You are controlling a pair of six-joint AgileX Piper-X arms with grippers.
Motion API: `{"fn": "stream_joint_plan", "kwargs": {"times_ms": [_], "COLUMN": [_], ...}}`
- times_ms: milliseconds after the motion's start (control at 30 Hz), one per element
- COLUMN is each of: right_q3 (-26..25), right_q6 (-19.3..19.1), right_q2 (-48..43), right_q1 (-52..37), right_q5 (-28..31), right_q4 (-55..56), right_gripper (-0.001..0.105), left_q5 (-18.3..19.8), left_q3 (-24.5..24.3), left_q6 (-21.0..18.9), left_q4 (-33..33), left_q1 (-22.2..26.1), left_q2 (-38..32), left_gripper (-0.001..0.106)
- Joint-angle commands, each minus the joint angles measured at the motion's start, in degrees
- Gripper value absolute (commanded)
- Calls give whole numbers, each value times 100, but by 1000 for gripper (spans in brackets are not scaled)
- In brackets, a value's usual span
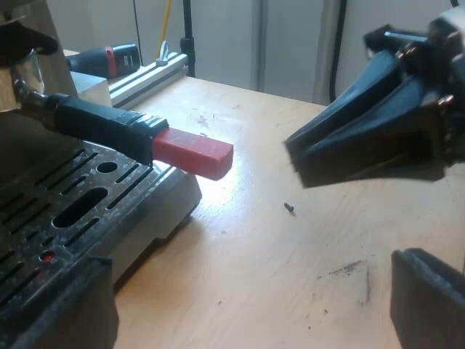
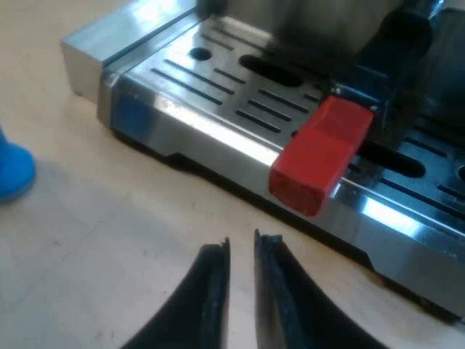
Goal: Grind coffee beans and then tamp
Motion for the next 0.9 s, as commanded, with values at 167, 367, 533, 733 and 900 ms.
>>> {"fn": "stream_joint_plan", "kwargs": {"times_ms": [167,367,533,733,900], "right_q3": [-18,-18,-18,-18,-18], "right_q6": [-11,-11,-22,-48,-255], "right_q2": [626,1027,1200,1362,1361], "right_q1": [8,8,8,-245,-477], "right_q5": [419,863,1022,1092,1245], "right_q4": [-859,-1354,-1498,-1691,-2104], "right_gripper": [13,13,13,13,13], "left_q5": [66,280,314,314,314], "left_q3": [-20,-20,-20,-20,-20], "left_q6": [-45,-45,-45,-45,-45], "left_q4": [34,102,106,106,106], "left_q1": [-26,-26,-26,-26,-26], "left_q2": [19,19,19,19,19], "left_gripper": [78,78,78,78,78]}}
